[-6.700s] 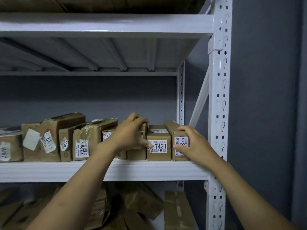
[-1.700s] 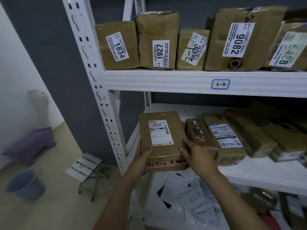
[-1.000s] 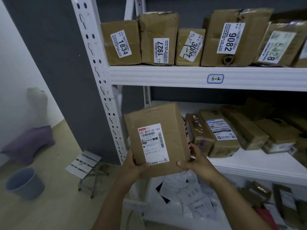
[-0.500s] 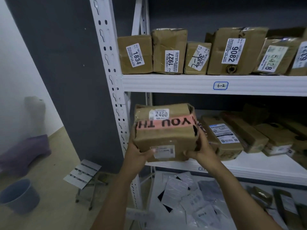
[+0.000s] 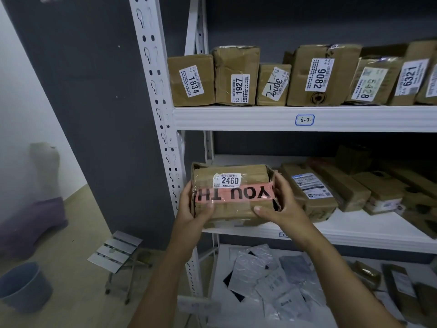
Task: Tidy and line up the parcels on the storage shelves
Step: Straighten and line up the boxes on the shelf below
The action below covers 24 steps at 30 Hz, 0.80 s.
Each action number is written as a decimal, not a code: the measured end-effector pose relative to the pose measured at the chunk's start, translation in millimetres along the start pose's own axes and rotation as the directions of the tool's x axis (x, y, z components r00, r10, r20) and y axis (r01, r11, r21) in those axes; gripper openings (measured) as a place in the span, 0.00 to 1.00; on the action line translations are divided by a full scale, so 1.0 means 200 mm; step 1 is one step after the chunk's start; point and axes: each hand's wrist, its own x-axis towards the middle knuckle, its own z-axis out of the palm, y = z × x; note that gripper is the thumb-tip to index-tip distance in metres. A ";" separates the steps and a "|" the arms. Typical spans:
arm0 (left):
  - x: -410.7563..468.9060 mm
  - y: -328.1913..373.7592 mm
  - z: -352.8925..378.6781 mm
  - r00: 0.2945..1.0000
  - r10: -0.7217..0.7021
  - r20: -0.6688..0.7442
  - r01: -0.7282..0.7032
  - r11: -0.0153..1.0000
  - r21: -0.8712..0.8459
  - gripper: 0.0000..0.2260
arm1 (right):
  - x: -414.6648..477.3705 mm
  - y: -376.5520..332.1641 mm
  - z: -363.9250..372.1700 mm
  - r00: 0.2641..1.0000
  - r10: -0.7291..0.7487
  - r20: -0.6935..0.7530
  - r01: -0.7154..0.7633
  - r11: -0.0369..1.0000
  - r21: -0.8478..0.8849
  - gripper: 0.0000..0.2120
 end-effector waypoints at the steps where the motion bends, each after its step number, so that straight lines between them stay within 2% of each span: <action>1: 0.00 -0.01 -0.01 1.000 0.006 0.006 -0.006 1.000 0.025 0.30 | 0.00 0.00 -0.01 1.000 -0.005 -0.001 0.005 1.000 -0.005 0.41; 8: -0.01 -0.06 0.00 0.998 0.010 0.068 -0.020 0.988 0.155 0.37 | -0.01 0.08 0.00 0.999 0.026 -0.021 -0.028 0.994 -0.103 0.38; 11: 0.00 -0.08 0.00 0.998 0.020 0.064 -0.030 0.988 0.153 0.38 | -0.02 0.12 0.01 0.993 0.069 -0.091 -0.071 0.997 -0.024 0.34; 14: 0.02 -0.09 0.03 1.000 -0.003 0.018 0.001 0.989 0.147 0.39 | -0.03 0.17 0.04 0.951 0.134 -0.277 -0.106 0.988 0.114 0.26; 16: 0.03 -0.11 0.07 1.000 0.008 0.017 -0.011 0.984 0.177 0.39 | -0.02 0.22 0.07 0.945 0.168 -0.280 -0.127 0.979 0.159 0.24; 18: 0.03 -0.14 0.08 0.998 0.046 0.032 -0.053 0.967 0.251 0.37 | -0.01 0.23 0.09 0.950 0.183 -0.255 -0.144 0.976 0.167 0.25; 22: 0.08 -0.17 0.03 0.999 0.037 -0.025 -0.031 0.982 0.186 0.30 | 0.06 0.13 0.07 0.965 0.056 -0.256 -0.055 0.998 0.012 0.28; 24: 0.11 -0.19 0.00 0.997 -0.002 -0.080 0.014 0.988 0.152 0.27 | 0.11 0.06 0.07 0.967 -0.042 -0.251 0.007 0.990 -0.140 0.30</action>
